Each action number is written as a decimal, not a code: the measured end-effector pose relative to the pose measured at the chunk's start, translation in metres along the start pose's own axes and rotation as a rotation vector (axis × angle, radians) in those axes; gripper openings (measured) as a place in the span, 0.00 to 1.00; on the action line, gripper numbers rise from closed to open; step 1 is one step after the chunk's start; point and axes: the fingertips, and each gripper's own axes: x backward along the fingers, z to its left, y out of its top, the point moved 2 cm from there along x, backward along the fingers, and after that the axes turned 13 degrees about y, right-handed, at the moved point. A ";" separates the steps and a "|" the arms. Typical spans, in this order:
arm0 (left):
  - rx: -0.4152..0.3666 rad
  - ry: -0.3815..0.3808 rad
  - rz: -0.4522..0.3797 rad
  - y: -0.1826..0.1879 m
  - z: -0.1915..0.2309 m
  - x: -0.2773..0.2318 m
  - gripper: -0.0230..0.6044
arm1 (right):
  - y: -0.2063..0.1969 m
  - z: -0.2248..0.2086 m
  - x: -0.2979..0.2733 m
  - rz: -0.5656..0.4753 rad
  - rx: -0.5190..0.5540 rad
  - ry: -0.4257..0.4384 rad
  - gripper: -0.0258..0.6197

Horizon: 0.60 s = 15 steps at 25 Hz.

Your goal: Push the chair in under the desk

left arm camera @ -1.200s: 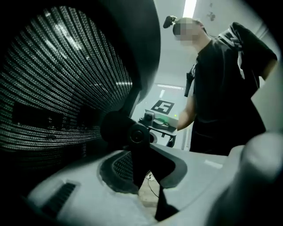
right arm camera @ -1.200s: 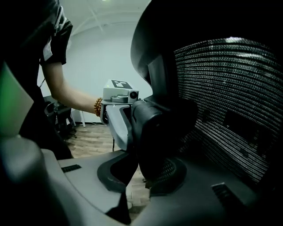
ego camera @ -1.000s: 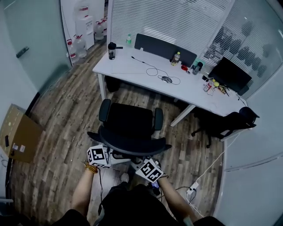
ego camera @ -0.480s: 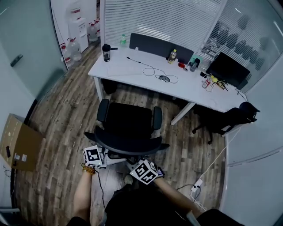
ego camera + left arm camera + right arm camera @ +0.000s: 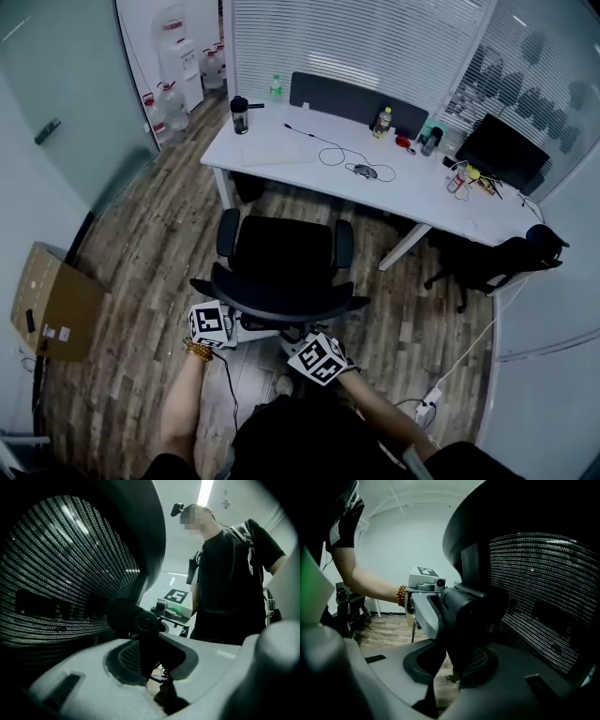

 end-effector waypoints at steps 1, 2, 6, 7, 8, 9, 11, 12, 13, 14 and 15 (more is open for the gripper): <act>0.005 -0.022 0.010 0.000 0.005 -0.003 0.14 | 0.000 -0.006 0.001 -0.005 0.009 0.008 0.13; 0.012 -0.050 0.028 0.002 0.009 -0.007 0.14 | -0.001 -0.012 0.003 -0.009 0.016 0.013 0.13; 0.057 -0.101 0.094 0.011 0.026 -0.027 0.12 | -0.003 -0.036 0.013 0.002 0.027 0.025 0.13; 0.060 -0.092 0.094 0.013 0.029 -0.030 0.12 | -0.004 -0.041 0.015 0.007 0.032 0.032 0.13; 0.059 -0.078 0.090 0.014 0.032 -0.033 0.12 | -0.004 -0.045 0.016 0.012 0.039 0.038 0.14; 0.056 -0.066 0.081 0.013 0.035 -0.036 0.12 | -0.005 -0.049 0.018 0.017 0.048 0.044 0.14; 0.053 -0.047 0.066 0.011 0.043 -0.042 0.12 | -0.008 -0.059 0.019 0.029 0.065 0.055 0.14; 0.053 -0.039 0.064 0.011 0.049 -0.045 0.12 | -0.009 -0.064 0.020 0.034 0.072 0.059 0.14; 0.054 -0.033 0.066 0.012 0.054 -0.049 0.12 | -0.009 -0.070 0.021 0.038 0.078 0.063 0.14; 0.057 -0.028 0.070 0.013 0.059 -0.052 0.12 | -0.010 -0.076 0.022 0.042 0.086 0.068 0.14; 0.061 -0.024 0.074 0.015 0.064 -0.056 0.12 | -0.010 -0.081 0.024 0.046 0.093 0.073 0.14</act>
